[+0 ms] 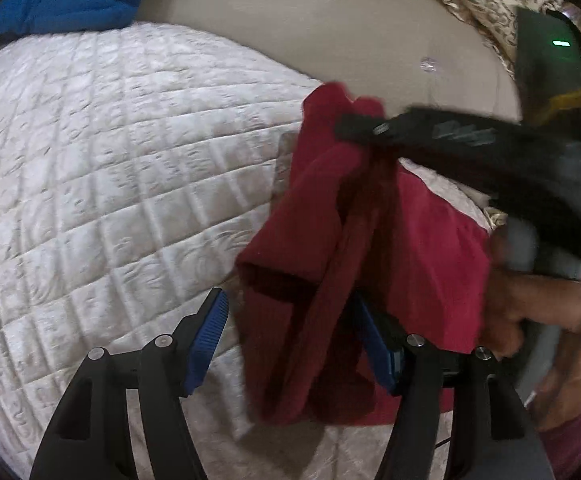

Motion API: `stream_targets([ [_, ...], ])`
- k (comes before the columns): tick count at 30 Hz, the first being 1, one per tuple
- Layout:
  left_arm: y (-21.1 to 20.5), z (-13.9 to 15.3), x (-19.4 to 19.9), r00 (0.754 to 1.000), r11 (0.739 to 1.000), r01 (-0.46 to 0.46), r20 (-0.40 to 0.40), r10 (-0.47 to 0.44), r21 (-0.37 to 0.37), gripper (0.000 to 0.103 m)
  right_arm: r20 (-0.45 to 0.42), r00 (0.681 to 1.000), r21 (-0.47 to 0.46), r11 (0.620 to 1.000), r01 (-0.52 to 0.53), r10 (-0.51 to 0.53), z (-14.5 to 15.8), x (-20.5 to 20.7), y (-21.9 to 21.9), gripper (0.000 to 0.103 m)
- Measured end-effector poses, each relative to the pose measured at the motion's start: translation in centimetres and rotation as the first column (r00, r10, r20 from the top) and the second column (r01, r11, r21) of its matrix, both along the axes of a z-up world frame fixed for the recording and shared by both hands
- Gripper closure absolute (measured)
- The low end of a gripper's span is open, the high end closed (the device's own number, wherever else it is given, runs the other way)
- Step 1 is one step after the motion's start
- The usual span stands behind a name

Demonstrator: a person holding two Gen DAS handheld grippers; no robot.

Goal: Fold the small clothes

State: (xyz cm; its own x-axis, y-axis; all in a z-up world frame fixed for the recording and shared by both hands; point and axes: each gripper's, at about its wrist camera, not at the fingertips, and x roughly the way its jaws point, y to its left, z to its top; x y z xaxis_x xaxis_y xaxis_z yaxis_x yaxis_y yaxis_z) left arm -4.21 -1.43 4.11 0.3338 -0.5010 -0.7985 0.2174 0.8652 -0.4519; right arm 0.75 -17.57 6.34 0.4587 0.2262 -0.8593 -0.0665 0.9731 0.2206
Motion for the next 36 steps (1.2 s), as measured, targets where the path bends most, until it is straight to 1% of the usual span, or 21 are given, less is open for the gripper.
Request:
stream_targets([
  [2,-0.6,0.2,0.0,1.0,1.0,0.007,0.01,-0.007,-0.012,0.06,0.018,1.0,0.044,0.999,0.008,-0.009,1.6,-0.8,-1.3,0.09],
  [3,-0.8,0.3,-0.1,1.0,1.0,0.016,0.013,-0.016,-0.025,0.066,0.022,1.0,0.065,0.998,0.015,-0.016,2.1,-1.2,-1.9,0.09],
  [4,-1.0,0.6,-0.3,0.999,0.998,0.029,0.025,-0.028,-0.047,0.08,0.023,0.999,0.075,0.997,0.021,-0.023,2.4,-1.6,-2.4,0.091],
  [6,-1.5,1.6,-0.9,0.995,0.995,0.066,0.075,-0.06,-0.079,0.089,0.022,0.999,0.085,0.995,0.044,-0.046,2.9,-2.2,-3.5,0.091],
  [7,-1.8,2.3,-1.4,0.991,0.992,0.091,0.109,-0.082,-0.087,0.097,0.02,0.998,0.089,0.995,0.053,-0.055,3.0,-2.3,-4.0,0.091],
  [9,-2.3,3.3,-2.2,0.981,0.984,0.137,0.155,-0.119,-0.11,0.102,0.014,0.996,0.123,0.989,0.08,-0.083,3.2,-2.7,-5.0,0.089],
  [10,-2.4,3.7,-2.5,0.977,0.981,0.153,0.17,-0.131,-0.121,0.103,0.009,0.995,0.148,0.984,0.102,-0.104,3.3,-2.8,-5.6,0.082],
  [12,-2.6,4.1,-2.8,0.969,0.977,0.174,0.199,-0.147,-0.125,0.103,-0.009,0.989,0.186,0.972,0.146,-0.147,3.6,-3.0,-6.5,0.053],
  [13,-2.6,4.2,-2.9,0.968,0.976,0.177,0.202,-0.15,-0.124,0.103,-0.012,0.986,0.206,0.964,0.167,-0.168,3.8,-3.1,-6.7,0.026],
  [14,-2.6,4.1,-2.9,0.968,0.975,0.181,0.198,-0.154,-0.127,0.103,-0.01,0.985,0.218,0.961,0.169,-0.171,3.8,-3.0,-6.6,0.012],
  [16,-2.9,4.1,-3.0,0.968,0.975,0.183,0.196,-0.156,-0.127,0.103,-0.025,0.99,0.21,0.968,0.14,-0.137,3.6,-2.4,-5.6,0.011],
  [19,-3.1,4.1,-2.8,0.965,0.974,0.193,0.205,-0.166,-0.121,0.103,-0.082,0.995,0.118,0.99,0.071,-0.062,2.4,-1.0,-3.2,0.01],
  [22,-3.4,3.9,-3.7,0.962,0.974,0.199,0.21,-0.173,-0.108,0.103,-0.146,0.989,0.028,0.999,0.021,-0.017,0.4,0.2,-0.9,0.01],
  [23,-3.5,3.9,-3.7,0.962,0.975,0.198,0.209,-0.174,-0.1,0.103,-0.162,0.987,-0.01,1.0,0.016,-0.018,-0.3,0.3,-0.3,0.017],
  [24,-3.5,3.7,-3.6,0.963,0.976,0.196,0.208,-0.173,-0.094,0.103,-0.155,0.988,-0.033,0.999,0.014,-0.019,-0.5,0.2,-0.1,0.028],
  [25,-3.5,3.7,-3.6,0.963,0.977,0.193,0.207,-0.171,-0.088,0.103,-0.137,0.99,-0.042,0.999,0.018,-0.023,-0.5,-0.2,-0.2,0.051],
  [26,-3.6,3.7,-3.6,0.963,0.978,0.191,0.207,-0.17,-0.088,0.103,-0.109,0.993,-0.037,0.999,0.029,-0.033,-0.3,-0.6,-0.6,0.062],
  [28,-3.9,3.9,-3.8,0.961,0.974,0.203,0.211,-0.178,-0.102,0.103,-0.066,0.997,-0.021,0.999,0.038,-0.039,0.7,-1.7,-1.6,0.072],
  [29,-4.2,4.2,-3.9,0.958,0.97,0.215,0.217,-0.187,-0.112,0.103,-0.046,0.998,-0.02,0.999,0.033,-0.034,1.3,-2.1,-2.1,0.075],
  [31,-4.9,4.8,-4.5,0.955,0.962,0.234,0.219,-0.201,-0.14,0.103,-0.017,1.0,-0.022,0.999,0.026,-0.026,2.6,-3.1,-3.2,0.078],
  [36,-9.4,7.4,-6.6,0.93,0.934,0.319,0.243,-0.276,-0.161,0.103,0.033,0.999,-0.033,0.999,0.039,-0.038,6.2,-5.9,-7.2,0.079],
])
